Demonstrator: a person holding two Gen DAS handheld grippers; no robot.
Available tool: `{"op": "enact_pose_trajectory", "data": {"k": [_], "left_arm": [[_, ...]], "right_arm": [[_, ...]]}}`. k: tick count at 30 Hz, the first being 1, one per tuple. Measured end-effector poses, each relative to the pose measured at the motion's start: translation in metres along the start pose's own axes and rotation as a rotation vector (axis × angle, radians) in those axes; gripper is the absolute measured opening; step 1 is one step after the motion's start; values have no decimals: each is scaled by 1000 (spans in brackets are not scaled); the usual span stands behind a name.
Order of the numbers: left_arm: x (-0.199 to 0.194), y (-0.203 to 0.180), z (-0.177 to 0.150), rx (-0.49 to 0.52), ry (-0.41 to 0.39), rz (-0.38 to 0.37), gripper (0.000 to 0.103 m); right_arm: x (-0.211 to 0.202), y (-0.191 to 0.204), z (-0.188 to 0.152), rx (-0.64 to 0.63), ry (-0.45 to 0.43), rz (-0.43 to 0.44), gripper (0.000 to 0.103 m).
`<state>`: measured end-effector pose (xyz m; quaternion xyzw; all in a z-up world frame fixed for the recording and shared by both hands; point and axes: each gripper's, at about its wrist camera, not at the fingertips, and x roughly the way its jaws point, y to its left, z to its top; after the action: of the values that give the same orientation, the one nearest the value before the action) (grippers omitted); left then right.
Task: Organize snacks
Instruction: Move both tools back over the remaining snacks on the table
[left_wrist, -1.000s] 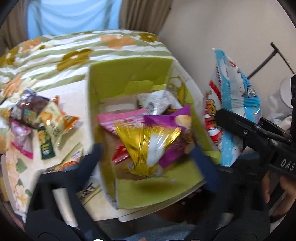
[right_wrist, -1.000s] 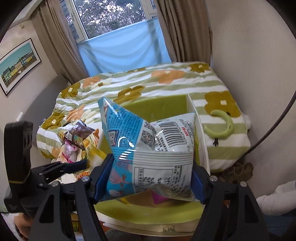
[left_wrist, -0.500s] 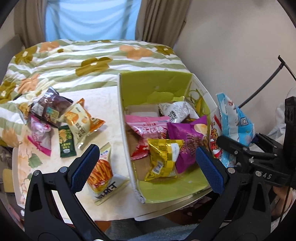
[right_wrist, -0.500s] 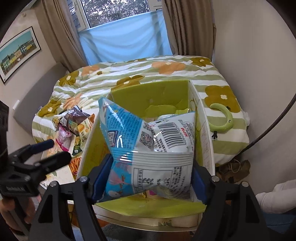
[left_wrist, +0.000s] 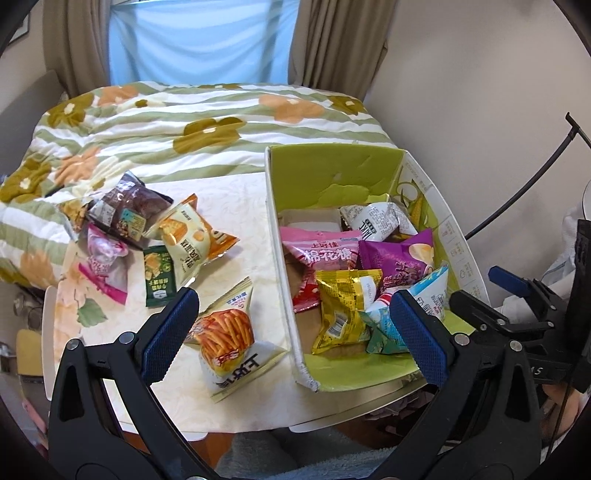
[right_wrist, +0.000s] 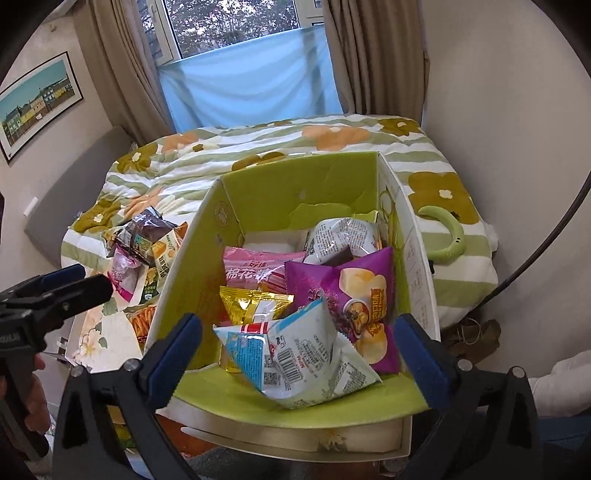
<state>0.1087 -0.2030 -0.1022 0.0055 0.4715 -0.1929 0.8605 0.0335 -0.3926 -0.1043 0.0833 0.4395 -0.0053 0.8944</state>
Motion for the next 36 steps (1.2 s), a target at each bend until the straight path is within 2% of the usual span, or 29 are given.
{"op": "enact_pose_trajectory", "data": {"k": [5,9,13,19,25,31,36], "left_arm": [[-8,7,-5,-26,-2,22,102],[-28,25,-12,-58,-35,70,102],[-50,61,-24,-120,-64,135,102],[-75,125,-36,-217,-104,196,102],[-77,181,-32,-219,-107,237,102],[-52,231,-20,-159,-43,170,102],[-18,257,-7,-59,8,126,102]], "right_arm": [[-9,4,2,-4,-7,29,103],[-25,16,6,-41,-62,43,103],[-38,33,11,-51,-121,66,103],[-40,78,18,-115,-139,117,103],[-25,140,14,-167,-138,149,103],[6,198,-1,-136,-106,132,103],[42,234,-18,-105,-68,55,103]]}}
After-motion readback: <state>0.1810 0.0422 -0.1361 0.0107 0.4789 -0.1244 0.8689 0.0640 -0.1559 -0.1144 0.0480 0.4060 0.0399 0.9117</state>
